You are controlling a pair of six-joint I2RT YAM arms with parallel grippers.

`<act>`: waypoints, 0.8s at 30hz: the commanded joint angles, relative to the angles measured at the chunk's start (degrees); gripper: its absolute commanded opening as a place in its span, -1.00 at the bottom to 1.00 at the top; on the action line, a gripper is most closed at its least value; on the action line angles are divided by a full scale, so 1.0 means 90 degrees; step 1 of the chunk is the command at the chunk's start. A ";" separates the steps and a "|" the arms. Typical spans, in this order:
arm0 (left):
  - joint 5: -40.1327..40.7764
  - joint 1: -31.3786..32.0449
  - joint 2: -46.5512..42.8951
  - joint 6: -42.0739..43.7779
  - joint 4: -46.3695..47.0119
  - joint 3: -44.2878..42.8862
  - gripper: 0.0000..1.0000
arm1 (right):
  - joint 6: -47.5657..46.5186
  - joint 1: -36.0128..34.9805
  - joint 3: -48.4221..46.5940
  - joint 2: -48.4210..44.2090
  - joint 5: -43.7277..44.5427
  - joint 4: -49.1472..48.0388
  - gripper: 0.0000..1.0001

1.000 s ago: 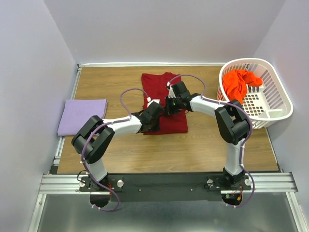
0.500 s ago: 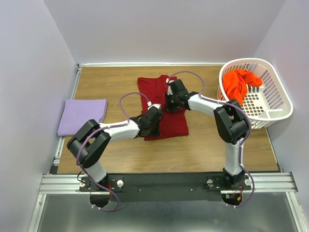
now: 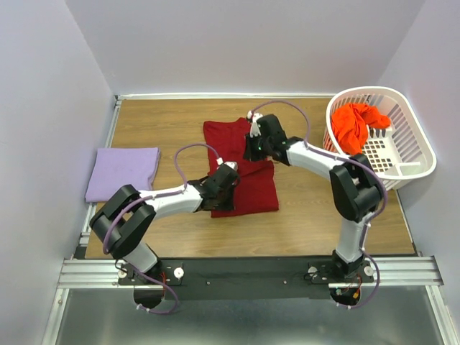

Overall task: Fold and stack the t-shirts
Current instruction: Fold the tshirt

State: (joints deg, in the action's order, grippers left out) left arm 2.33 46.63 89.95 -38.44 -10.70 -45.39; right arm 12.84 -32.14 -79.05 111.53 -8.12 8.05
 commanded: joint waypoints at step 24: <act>-0.0034 0.0092 -0.0561 -0.0153 -0.0608 0.0619 -0.72 | -0.0059 -0.0726 0.0835 0.0313 -0.0927 -0.0612 -0.67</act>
State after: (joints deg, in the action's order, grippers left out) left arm 2.33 46.65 85.78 -39.38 -12.43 -41.82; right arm 12.40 -38.26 -67.88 112.42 -22.70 4.62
